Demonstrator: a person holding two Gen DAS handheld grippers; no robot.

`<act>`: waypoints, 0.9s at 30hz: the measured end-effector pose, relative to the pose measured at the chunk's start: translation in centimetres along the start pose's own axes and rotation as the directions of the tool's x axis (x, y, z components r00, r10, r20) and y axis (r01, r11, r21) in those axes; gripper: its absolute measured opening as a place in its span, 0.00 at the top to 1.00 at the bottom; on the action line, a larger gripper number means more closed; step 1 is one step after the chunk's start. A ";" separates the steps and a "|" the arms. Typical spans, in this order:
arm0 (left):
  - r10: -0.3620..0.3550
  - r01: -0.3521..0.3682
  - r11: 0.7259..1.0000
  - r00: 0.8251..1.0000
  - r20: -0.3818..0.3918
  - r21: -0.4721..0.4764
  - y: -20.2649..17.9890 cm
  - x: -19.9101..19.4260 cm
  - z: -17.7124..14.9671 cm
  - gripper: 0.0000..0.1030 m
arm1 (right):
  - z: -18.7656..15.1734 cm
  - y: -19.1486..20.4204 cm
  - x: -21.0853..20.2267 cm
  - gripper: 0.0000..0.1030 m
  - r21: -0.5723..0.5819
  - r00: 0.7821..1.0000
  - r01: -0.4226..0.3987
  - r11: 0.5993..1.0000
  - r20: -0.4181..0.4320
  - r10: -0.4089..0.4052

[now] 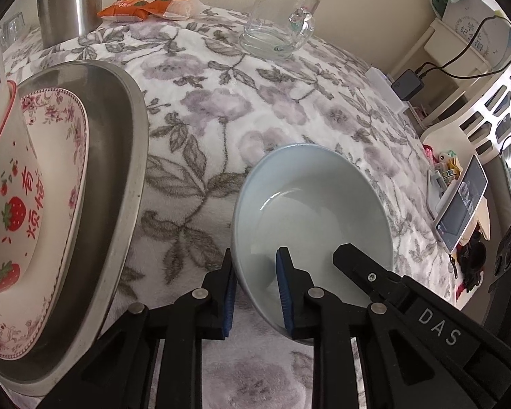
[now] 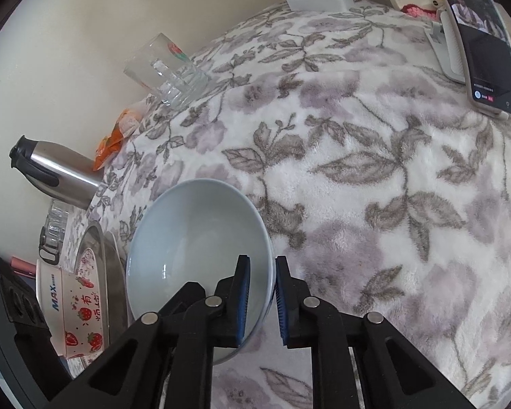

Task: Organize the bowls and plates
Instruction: 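Close both tools on the round bowl rim, then lift the round bowl and carry it over the steel basin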

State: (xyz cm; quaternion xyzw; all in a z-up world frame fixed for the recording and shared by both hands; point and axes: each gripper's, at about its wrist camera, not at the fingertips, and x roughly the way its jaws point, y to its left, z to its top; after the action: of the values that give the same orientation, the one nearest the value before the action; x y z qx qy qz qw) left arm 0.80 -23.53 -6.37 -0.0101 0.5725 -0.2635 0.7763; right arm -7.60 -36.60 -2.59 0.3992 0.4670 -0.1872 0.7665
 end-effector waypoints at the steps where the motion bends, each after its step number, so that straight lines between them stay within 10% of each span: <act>1: -0.001 0.001 1.000 1.000 0.002 0.001 0.0 -0.1 0.0 0.77 | 0.0 -0.1 -0.1 0.85 0.002 1.000 -0.002 1.000 -0.002 0.002; 27: -0.075 0.071 0.997 0.985 0.158 0.033 -1.0 -9.2 2.0 0.77 | 0.3 5.4 -8.4 0.85 -0.122 0.984 -0.051 0.991 0.165 0.071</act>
State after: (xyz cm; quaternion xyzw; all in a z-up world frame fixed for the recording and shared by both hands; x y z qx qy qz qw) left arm 0.35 -21.08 2.77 -0.0415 0.5042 -0.2980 0.8095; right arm -7.99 -34.25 7.18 0.3504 0.3982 -0.1691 0.8307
